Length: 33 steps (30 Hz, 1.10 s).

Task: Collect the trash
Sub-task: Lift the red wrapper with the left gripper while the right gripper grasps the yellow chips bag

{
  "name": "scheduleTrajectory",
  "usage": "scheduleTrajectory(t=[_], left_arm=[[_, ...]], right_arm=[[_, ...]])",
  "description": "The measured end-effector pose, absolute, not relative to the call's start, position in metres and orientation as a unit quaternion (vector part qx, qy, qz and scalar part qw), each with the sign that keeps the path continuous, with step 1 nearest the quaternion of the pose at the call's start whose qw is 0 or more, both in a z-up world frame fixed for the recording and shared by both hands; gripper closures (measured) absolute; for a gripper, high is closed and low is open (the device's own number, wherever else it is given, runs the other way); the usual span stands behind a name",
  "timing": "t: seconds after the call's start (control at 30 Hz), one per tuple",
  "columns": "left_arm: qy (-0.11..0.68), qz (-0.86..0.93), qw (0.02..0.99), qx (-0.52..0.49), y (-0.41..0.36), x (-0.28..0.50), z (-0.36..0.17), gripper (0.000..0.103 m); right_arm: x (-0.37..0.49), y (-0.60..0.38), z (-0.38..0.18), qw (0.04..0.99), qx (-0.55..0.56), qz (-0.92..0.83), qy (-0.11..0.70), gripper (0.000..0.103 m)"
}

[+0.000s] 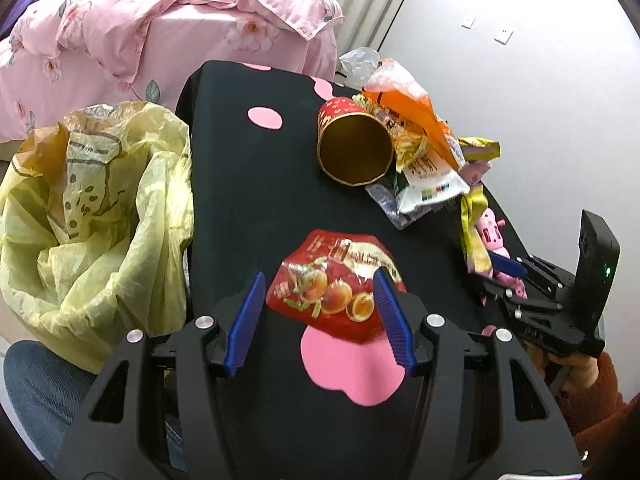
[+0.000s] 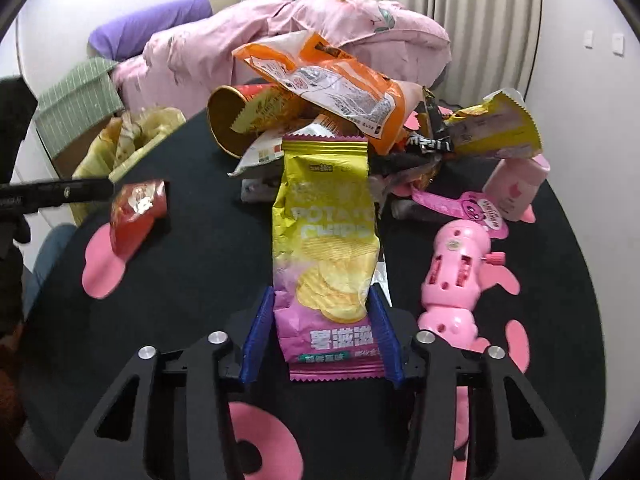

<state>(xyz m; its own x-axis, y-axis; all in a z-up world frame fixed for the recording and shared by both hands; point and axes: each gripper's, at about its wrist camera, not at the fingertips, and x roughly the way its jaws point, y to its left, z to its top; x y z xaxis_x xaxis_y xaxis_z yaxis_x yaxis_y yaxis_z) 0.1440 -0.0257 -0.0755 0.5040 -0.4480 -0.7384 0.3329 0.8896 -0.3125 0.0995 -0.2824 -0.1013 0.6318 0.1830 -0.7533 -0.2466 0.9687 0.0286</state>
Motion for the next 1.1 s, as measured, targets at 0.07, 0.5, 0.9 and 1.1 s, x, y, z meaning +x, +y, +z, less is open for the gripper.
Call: scheduleTrajectory(t=[0.07, 0.5, 0.9, 1.1], left_arm=[[0.449, -0.228, 0.861, -0.067, -0.027, 0.142, -0.077, 0.049], [0.475, -0.181, 0.860, 0.030, -0.097, 0.163, -0.087, 0.049], [0.459, -0.182, 0.864, 0.103, -0.110, 0.152, -0.090, 0.091], [0.466, -0.182, 0.861, 0.091, -0.104, 0.151, -0.088, 0.096]], right_arm=[[0.096, -0.286, -0.097, 0.905, -0.023, 0.125, 0.406, 0.072], [0.066, -0.318, -0.074, 0.923, 0.025, 0.096, 0.372, 0.072], [0.054, -0.334, -0.073, 0.933, 0.031, 0.080, 0.349, 0.072], [0.053, -0.341, -0.078, 0.931, 0.050, 0.081, 0.353, 0.072]])
